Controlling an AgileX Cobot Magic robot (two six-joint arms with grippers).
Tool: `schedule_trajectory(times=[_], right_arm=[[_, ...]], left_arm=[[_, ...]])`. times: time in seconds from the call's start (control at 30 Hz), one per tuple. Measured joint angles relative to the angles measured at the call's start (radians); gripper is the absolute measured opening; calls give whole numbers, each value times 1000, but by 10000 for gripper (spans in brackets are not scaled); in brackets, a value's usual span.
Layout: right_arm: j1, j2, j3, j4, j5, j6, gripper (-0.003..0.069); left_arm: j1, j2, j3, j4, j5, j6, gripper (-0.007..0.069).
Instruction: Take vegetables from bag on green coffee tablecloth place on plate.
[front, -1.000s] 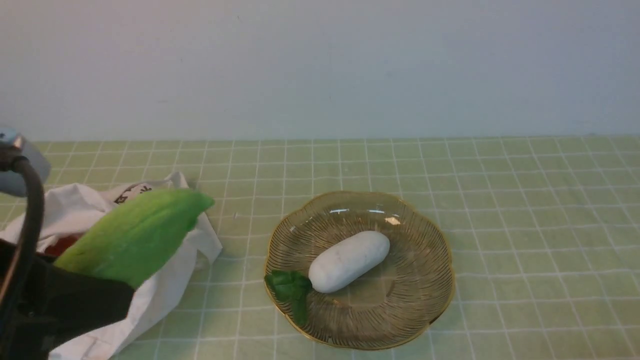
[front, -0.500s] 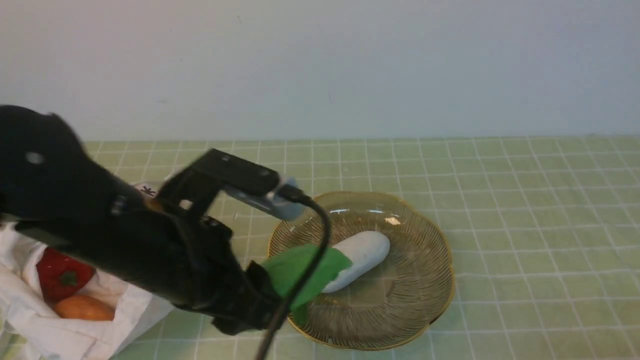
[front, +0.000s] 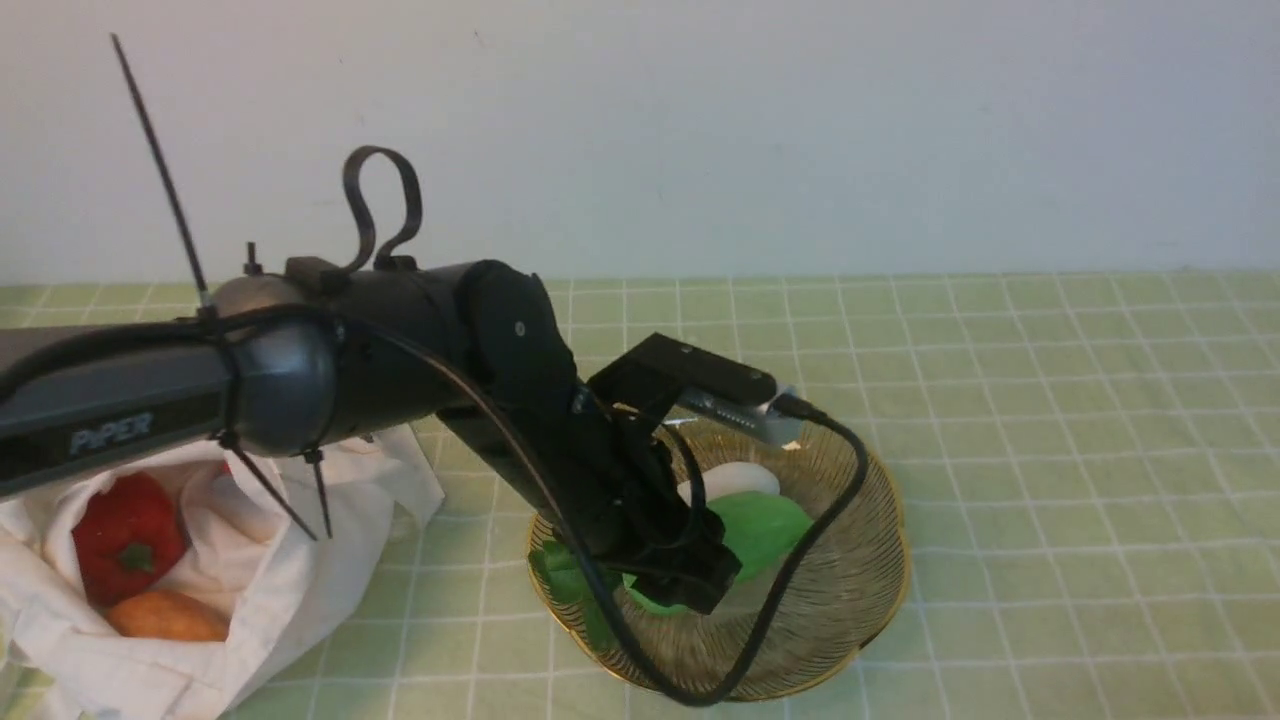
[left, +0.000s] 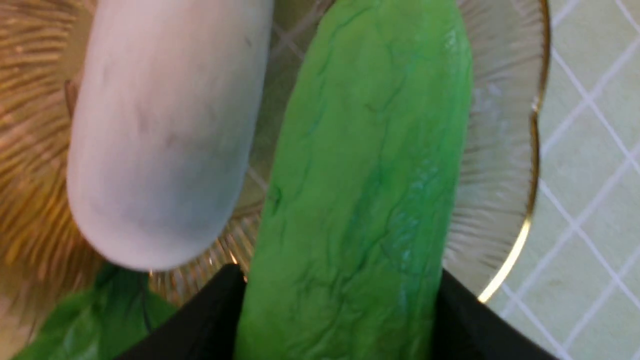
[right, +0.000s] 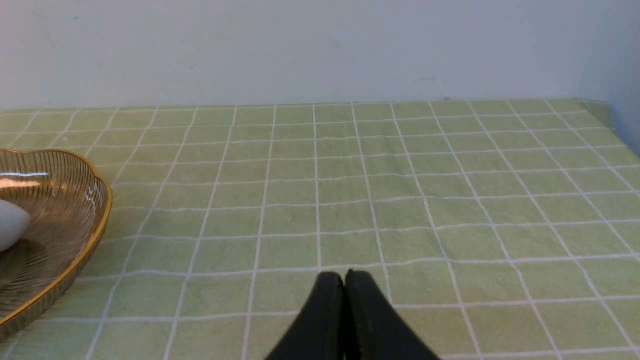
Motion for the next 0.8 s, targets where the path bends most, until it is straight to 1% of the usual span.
schedule_trajectory(times=[0.03,0.07,0.1,0.17,0.27,0.33,0.37,0.4,0.43,0.47,0.5,0.53,0.57,0.63,0.67,0.7,0.73,0.8], right_arm=[[0,0,0,0,0,0,-16],[0,0,0,0,0,0,-16],[0,0,0,0,0,0,-16],[0,0,0,0,0,0,-16],[0,0,0,0,0,0,-16],[0,0,0,0,0,0,-16],[0,0,0,0,0,0,-16],[0,0,0,0,0,0,-16],[0,0,0,0,0,0,-16],[0,0,0,0,0,0,-16],[0,0,0,0,0,0,-16],[0,0,0,0,0,0,-16],[0,0,0,0,0,0,-16],[0,0,0,0,0,0,-16],[0,0,0,0,0,0,-16],[0,0,0,0,0,0,-16],[0,0,0,0,0,0,-16],[0,0,0,0,0,0,-16]], left_arm=[[0,13,-4,0,0,-1,437],[0,14,-5,0,1,-1,444],[0,22,-6,0,5,-1,500],[0,22,-11,1,8,-1,566],[1,21,-34,12,32,-2,596],[8,12,-67,28,70,-11,585],[18,-5,-96,43,107,-27,552],[22,-11,-100,43,112,-31,545],[32,-30,-120,57,141,-59,494],[46,-62,-145,72,164,-92,428],[48,-68,-145,72,166,-97,415],[69,-124,-159,86,181,-135,299],[78,-158,-160,93,181,-148,236],[98,-255,-160,120,184,-166,80],[98,-255,-160,123,184,-166,80],[105,-330,-153,146,183,-176,34],[106,-349,-149,156,183,-179,22],[107,-478,-117,186,174,-196,-1]])
